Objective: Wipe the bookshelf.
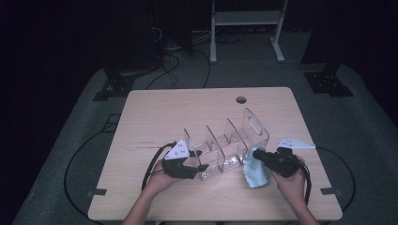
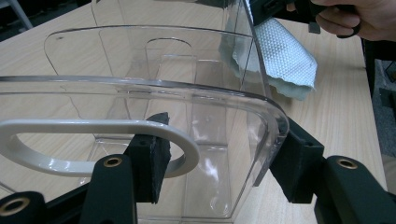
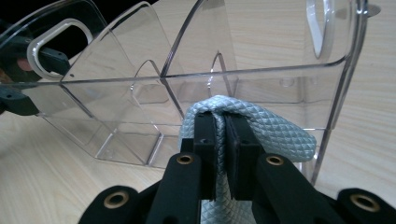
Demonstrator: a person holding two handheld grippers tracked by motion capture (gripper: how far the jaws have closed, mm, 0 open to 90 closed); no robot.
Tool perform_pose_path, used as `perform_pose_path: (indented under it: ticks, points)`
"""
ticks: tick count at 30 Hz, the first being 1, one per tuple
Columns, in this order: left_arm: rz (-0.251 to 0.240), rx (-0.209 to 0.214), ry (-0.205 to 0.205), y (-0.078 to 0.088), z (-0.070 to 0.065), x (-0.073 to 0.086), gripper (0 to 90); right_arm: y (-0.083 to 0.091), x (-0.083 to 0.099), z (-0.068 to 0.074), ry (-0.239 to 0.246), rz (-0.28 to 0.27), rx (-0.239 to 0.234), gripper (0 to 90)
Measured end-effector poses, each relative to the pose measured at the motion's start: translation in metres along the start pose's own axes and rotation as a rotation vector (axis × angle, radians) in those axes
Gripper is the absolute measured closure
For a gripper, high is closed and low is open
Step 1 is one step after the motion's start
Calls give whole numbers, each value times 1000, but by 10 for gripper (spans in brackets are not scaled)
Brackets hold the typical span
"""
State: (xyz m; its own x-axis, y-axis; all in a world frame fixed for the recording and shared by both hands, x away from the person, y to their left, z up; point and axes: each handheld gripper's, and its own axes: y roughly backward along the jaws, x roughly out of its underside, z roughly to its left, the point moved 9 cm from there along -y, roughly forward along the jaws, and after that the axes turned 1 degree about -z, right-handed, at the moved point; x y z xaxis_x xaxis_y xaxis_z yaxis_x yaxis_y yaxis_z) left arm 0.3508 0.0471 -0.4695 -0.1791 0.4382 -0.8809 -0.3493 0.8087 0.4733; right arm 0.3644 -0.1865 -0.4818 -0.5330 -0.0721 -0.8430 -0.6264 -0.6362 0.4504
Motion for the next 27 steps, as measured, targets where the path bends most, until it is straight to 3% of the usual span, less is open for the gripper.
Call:
perform_pose_path:
  ticks: [3, 6, 7, 9, 15, 19, 21, 23, 25, 27]
  points:
    - [-9, 10, 7, 0, -1, 0, 440, 6, -5, -10, -13, -22, 24, 833]
    - [-18, 17, 13, 0, -2, 0, 450, 16, -14, -31, -64, -68, 60, 833]
    - [-18, 18, 13, -1, -2, 0, 450, 17, -15, -31, -77, -73, 58, 834]
    - [-19, 18, 13, -1, -2, 0, 451, 15, -15, -31, -79, -75, 56, 834]
    - [-22, 17, 15, 1, -2, 1, 453, -3, -6, 2, -27, -31, -17, 834]
    - [-21, 15, 14, 1, -3, 1, 454, 4, -15, -5, -6, -60, 16, 834]
    - [-20, 16, 13, 1, -3, 1, 454, 11, -21, -19, -32, -95, 56, 833]
    - [-21, 18, 13, 1, -3, 1, 455, 13, -21, -24, -61, -105, 57, 833]
    - [-21, 19, 11, 1, -3, 1, 455, 9, -17, -21, -51, -89, 54, 833]
    - [-20, 20, 10, 1, -3, 1, 455, 3, -12, -9, -31, -60, 20, 833]
